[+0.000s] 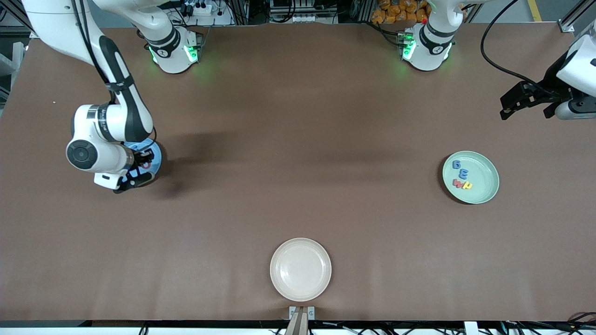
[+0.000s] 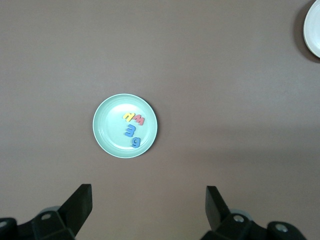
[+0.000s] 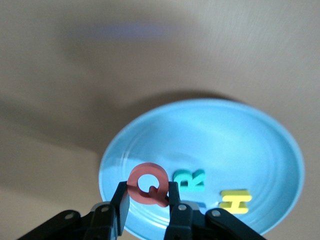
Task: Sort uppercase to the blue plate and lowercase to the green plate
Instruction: 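Carry the pink Q onto the blue plate and open the right gripper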
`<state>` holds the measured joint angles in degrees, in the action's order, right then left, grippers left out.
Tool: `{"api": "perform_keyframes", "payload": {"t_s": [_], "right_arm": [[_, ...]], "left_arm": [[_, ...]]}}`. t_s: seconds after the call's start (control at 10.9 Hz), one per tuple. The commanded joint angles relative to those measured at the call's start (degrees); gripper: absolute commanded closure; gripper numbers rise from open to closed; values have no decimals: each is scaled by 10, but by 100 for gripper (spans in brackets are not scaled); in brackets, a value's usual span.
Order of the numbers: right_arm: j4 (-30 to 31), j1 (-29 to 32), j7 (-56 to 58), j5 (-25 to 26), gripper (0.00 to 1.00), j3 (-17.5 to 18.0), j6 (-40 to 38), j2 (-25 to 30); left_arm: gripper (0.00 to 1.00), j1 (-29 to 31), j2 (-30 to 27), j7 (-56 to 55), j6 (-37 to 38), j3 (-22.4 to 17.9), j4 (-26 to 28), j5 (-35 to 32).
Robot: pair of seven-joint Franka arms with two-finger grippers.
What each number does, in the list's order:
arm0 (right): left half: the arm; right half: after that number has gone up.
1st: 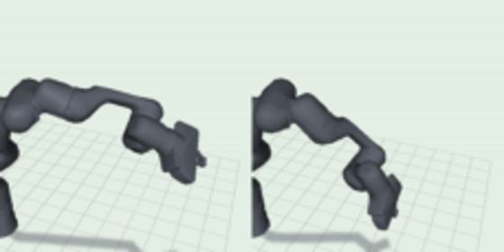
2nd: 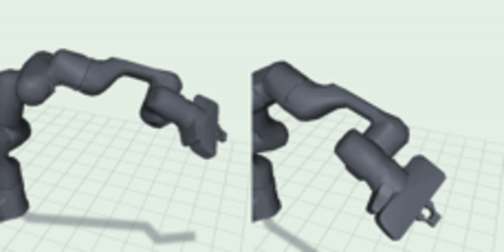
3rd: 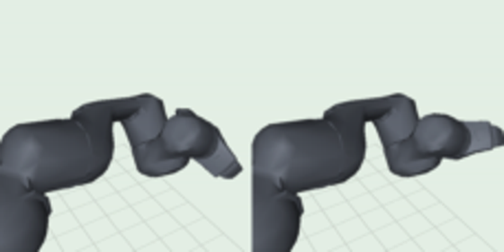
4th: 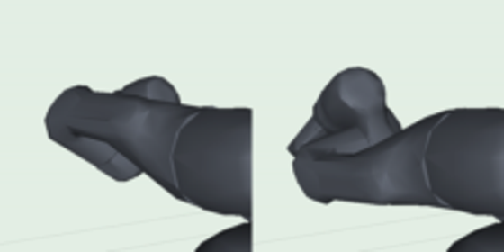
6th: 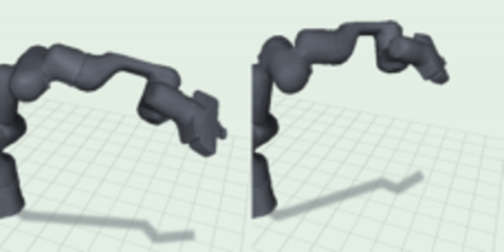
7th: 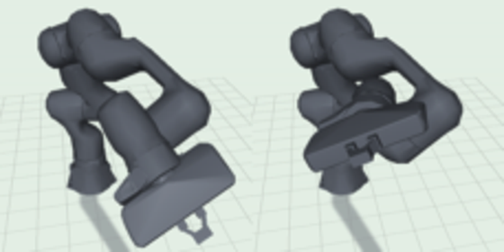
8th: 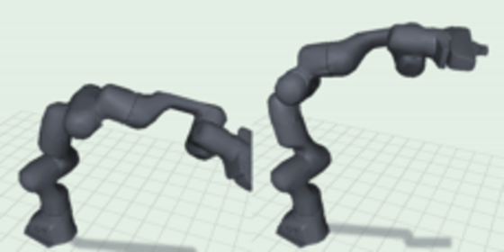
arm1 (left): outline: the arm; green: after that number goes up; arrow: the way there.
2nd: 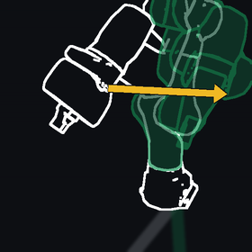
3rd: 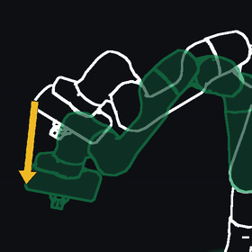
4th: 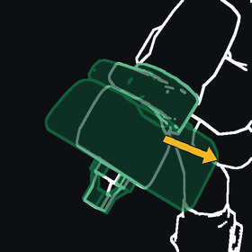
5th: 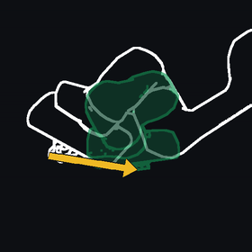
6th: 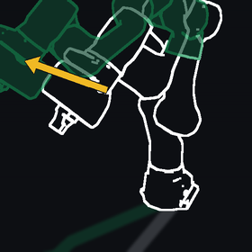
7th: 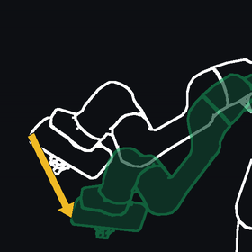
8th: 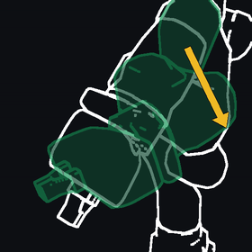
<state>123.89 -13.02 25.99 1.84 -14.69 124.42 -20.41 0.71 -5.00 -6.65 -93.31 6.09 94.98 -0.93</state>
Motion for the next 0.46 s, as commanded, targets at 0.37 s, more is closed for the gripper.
{"api": "perform_keyframes", "payload": {"t_s": [0.37], "right_arm": [[44,0,54,-35,59,3,10,5]], "left_arm": [[0,3,-8,-5,-9,0,1,2]]}}
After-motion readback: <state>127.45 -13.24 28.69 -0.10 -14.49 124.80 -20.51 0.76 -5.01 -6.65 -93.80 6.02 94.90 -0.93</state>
